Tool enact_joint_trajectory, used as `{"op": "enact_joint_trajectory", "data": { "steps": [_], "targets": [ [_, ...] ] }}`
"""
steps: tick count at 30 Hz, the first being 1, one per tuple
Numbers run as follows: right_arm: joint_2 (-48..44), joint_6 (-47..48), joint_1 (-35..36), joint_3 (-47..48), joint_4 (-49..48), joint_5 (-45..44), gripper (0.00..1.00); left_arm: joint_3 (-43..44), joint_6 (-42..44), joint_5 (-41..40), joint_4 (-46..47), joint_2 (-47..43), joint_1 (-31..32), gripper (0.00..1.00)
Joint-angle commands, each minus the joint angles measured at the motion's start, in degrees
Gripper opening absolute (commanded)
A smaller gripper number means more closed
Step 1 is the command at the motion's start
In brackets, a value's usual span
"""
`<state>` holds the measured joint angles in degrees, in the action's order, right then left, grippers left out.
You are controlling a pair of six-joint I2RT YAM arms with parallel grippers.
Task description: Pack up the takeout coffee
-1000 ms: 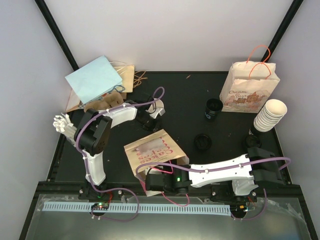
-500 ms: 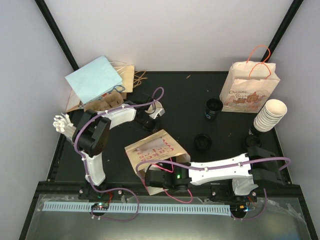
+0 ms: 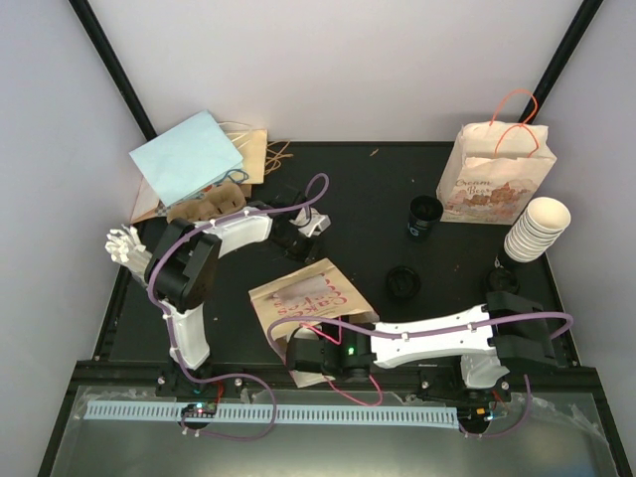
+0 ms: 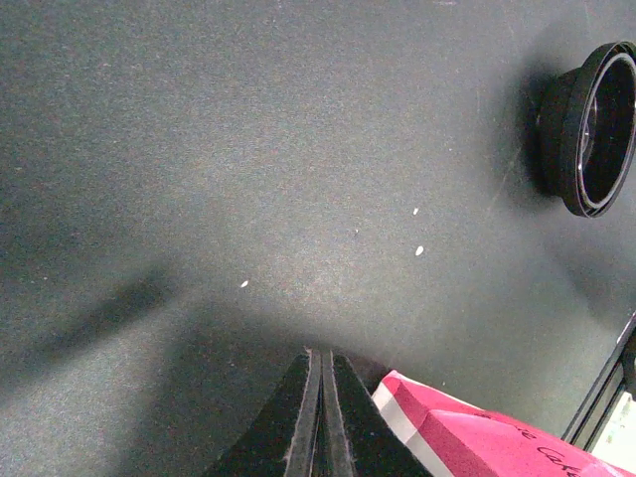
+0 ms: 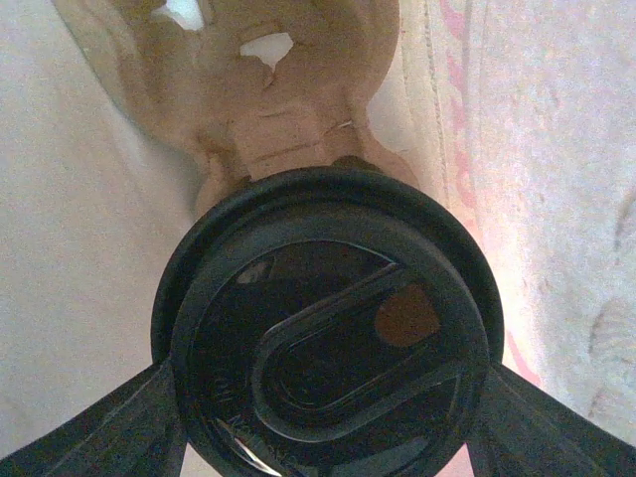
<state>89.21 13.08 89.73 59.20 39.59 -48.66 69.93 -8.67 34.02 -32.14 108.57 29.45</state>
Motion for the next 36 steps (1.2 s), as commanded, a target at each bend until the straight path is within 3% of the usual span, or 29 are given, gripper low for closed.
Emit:
{"op": "enact_joint_trajectory", "data": {
  "steps": [1, 16, 23, 36],
  "targets": [
    [0.7, -2.8, -0.6, 0.6, -1.6, 3.4, 0.54, 2.1, 2.1, 2.9, -1.8, -0.8, 1.4, 0.04],
    [1.7, -2.2, -1.0, -3.2, -5.4, 1.8, 0.54, 3.5, 5.4, 4.0, -3.6, 0.0, 2.9, 0.04],
    [3.4, -1.5, -1.4, -2.9, -4.3, -4.2, 0.54, 4.8, 7.3, 4.3, -5.6, 0.9, 3.3, 0.04],
    [0.2, 0.8, -1.3, -1.6, -7.4, -1.9, 0.54, 5.8, 8.9, 5.8, -6.5, 2.9, 3.5, 0.04]
  ]
}}
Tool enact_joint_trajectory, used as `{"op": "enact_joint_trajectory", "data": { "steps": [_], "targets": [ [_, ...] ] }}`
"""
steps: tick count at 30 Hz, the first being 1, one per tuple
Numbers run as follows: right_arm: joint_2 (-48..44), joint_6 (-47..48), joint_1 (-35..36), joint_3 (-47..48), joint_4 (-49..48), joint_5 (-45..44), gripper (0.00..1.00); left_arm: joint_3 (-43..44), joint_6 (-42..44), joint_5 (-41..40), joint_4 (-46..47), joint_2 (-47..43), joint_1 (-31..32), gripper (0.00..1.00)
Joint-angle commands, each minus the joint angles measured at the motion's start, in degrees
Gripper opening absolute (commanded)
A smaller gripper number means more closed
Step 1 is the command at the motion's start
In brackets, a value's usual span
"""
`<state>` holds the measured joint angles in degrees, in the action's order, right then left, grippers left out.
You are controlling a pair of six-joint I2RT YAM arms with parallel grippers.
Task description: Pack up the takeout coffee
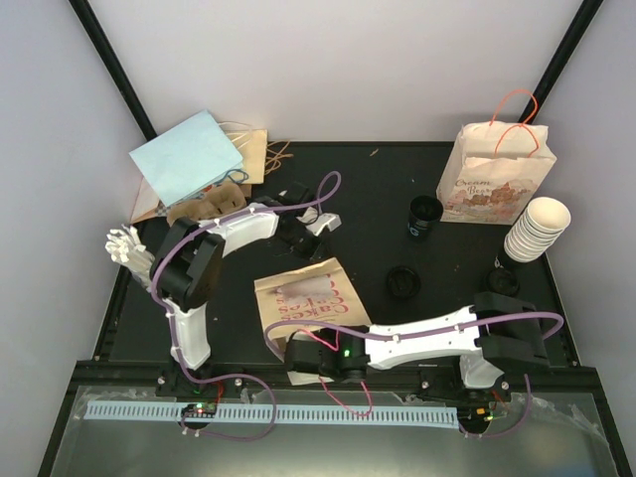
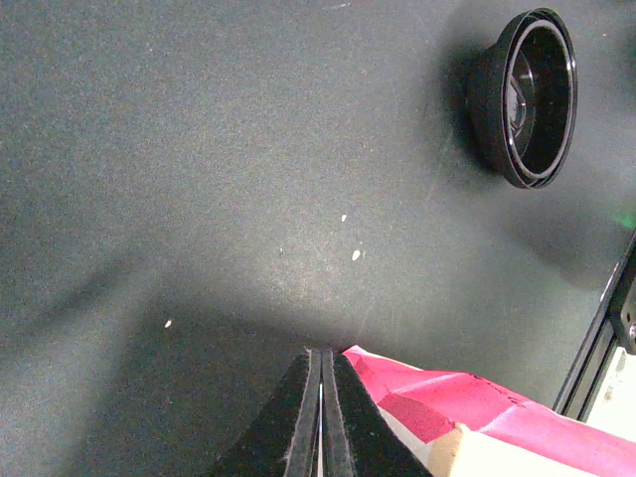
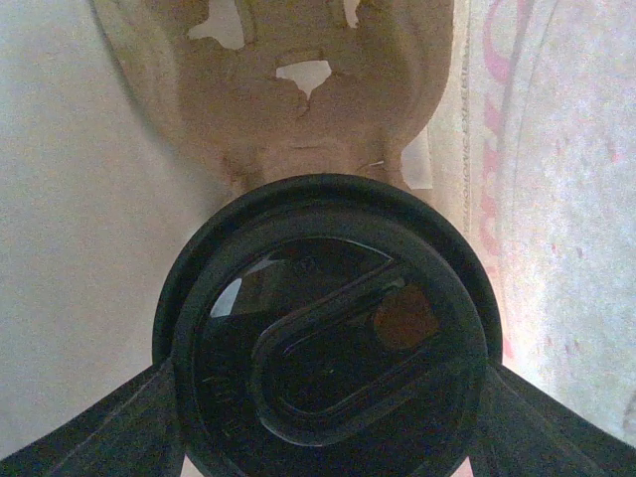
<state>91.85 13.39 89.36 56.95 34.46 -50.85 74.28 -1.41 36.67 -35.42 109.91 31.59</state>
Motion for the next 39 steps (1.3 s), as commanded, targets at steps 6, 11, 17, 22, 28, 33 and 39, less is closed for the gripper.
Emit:
{"op": "enact_joint_trajectory", "data": {
  "steps": [6, 11, 17, 22, 28, 33, 39],
  "targets": [
    [-3.7, -1.3, -0.9, 0.9, -0.6, -0.7, 0.54, 2.7, 1.7, 2.0, -4.0, 2.3, 1.3, 0.04],
    [-4.1, -4.1, -0.5, 0.5, 1.9, -1.0, 0.54, 3.6, 1.6, 1.3, -4.3, 2.8, 1.3, 0.04],
    [-7.7, -4.8, -0.4, -2.2, -2.4, 1.9, 0.54, 4.1, 1.6, 1.6, -4.4, 3.3, 1.3, 0.04],
    [-7.6, -5.5, -0.4, -3.5, -4.3, 2.5, 0.54, 4.4, 1.8, 1.6, -4.6, 3.6, 1.3, 0.04],
    [-7.9, -7.0, -0.4, -3.4, -4.4, 3.2, 0.54, 4.4, 1.7, 1.3, -4.8, 3.6, 1.3, 0.04],
    [-8.1, -9.0, 0.0, -2.0, -2.1, 3.2, 0.54, 4.3, 1.5, 0.8, -4.8, 3.5, 1.2, 0.04],
    [-6.1, -12.5, 0.7, -0.3, 1.0, 0.9, 0.54, 4.4, 1.4, 0.8, -4.6, 3.6, 1.3, 0.04]
  ]
}}
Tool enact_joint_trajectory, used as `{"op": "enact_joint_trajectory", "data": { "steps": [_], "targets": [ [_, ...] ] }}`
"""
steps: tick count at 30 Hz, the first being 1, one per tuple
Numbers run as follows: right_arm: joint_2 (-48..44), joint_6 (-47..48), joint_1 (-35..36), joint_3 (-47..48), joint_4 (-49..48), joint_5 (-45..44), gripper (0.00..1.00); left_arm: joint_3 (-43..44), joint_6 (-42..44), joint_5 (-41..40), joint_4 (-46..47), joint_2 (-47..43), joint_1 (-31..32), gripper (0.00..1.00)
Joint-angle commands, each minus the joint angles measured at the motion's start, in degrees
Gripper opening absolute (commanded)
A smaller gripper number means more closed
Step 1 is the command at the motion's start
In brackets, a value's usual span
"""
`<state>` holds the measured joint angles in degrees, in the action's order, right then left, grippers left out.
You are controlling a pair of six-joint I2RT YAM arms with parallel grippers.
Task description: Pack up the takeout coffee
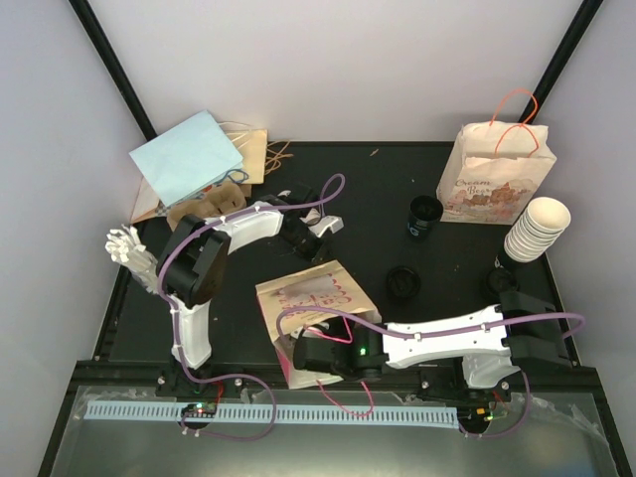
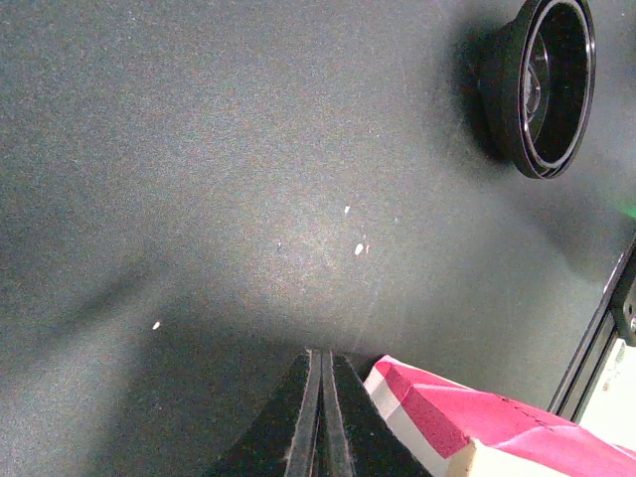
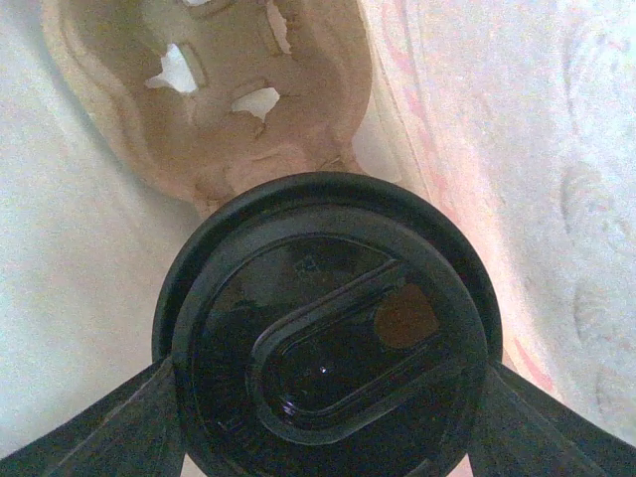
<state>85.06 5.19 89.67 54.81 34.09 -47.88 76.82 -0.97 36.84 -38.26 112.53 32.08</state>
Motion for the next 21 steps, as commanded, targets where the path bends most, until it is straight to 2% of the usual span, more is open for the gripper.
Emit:
{"op": "enact_joint_trajectory", "data": {
  "steps": [1, 13, 21],
  "targets": [
    [0.9, -5.2, 0.4, 2.0, 1.9, -2.4, 0.54, 1.8, 1.0, 0.6, -1.8, 0.9, 0.8, 0.04],
    [1.4, -15.4, 0.4, 1.5, 2.3, -3.2, 0.54, 1.6, 0.8, 0.7, -1.4, 1.0, 0.8, 0.04],
    [5.3, -20.7, 1.1, 5.6, 8.2, -5.4, 0.53, 1.6, 0.5, 0.4, -1.4, 0.9, 0.9, 0.04]
  ]
}}
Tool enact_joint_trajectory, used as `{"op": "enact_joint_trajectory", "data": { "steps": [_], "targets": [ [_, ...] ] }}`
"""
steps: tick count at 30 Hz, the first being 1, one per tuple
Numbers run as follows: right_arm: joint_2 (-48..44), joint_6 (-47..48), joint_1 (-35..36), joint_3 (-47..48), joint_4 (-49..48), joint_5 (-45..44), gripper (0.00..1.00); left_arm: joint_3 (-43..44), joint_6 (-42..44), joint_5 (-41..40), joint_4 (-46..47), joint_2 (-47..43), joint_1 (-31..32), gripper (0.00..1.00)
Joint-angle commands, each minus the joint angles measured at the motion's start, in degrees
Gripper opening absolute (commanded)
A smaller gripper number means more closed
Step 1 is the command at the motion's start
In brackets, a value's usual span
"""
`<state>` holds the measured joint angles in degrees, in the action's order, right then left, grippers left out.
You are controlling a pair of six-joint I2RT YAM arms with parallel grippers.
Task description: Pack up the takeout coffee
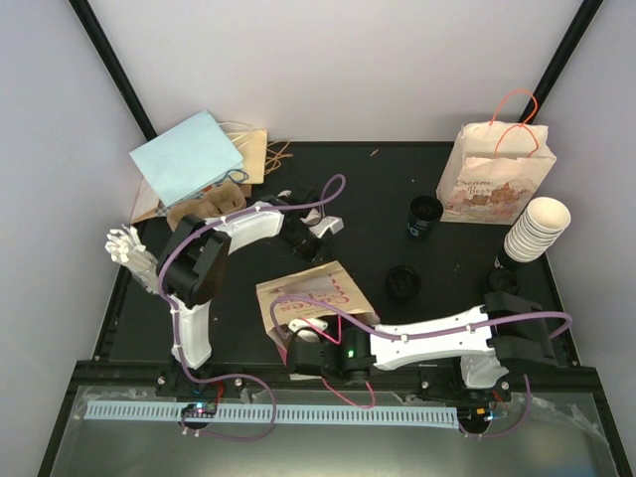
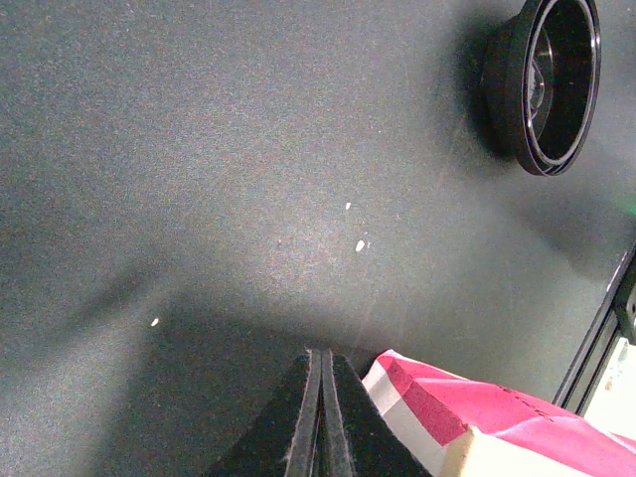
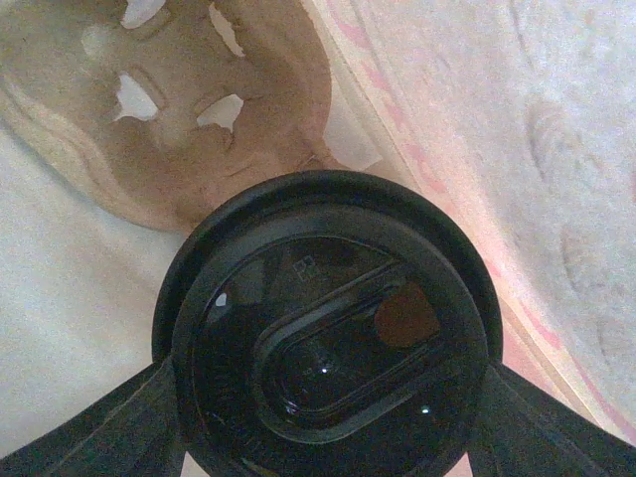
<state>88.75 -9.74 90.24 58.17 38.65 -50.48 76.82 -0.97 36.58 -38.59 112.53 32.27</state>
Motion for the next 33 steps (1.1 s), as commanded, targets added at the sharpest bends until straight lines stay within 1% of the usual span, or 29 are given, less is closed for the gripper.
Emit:
{"op": "enact_joint_trajectory", "data": {
  "steps": [1, 11, 18, 19, 23, 25, 28, 30, 33],
  "targets": [
    [1.9, -7.0, 0.5, 2.8, 4.5, -3.1, 0.53, 1.6, 0.5, 0.6, -1.1, 0.8, 0.6, 0.04],
    [5.0, -22.8, 0.9, 8.5, 15.3, -4.7, 0.53, 0.9, -1.0, 0.3, 0.7, 0.6, 0.6, 0.04],
    [7.7, -40.2, 0.9, 10.5, 23.8, -5.3, 0.52, 0.0, -2.5, 0.3, 2.6, 0.4, 0.7, 0.04],
    [7.9, -41.4, 0.9, 10.4, 24.5, -5.1, 0.52, -0.1, -2.6, 0.4, 2.8, 0.3, 0.6, 0.04],
    [7.3, -42.2, 1.0, 9.5, 23.3, -4.3, 0.52, -1.0, -3.3, 0.3, 3.8, -0.1, 0.6, 0.04],
    [6.5, -40.3, 0.9, 8.7, 21.6, -4.6, 0.51, -1.5, -3.6, 0.4, 4.3, -0.6, 0.7, 0.04],
    [6.0, -38.7, 1.0, 7.9, 21.4, -6.9, 0.51, -2.3, -4.0, -0.3, 4.7, -1.6, 0.6, 0.04],
    [5.6, -36.1, 1.2, 6.8, 20.2, -8.2, 0.51, -2.8, -4.2, -0.5, 5.0, -2.4, 0.6, 0.04],
    [3.9, -29.2, 1.4, 4.1, 15.5, -8.5, 0.51, -3.2, -4.5, -0.2, 5.4, -3.2, 0.6, 0.04]
  ]
}}
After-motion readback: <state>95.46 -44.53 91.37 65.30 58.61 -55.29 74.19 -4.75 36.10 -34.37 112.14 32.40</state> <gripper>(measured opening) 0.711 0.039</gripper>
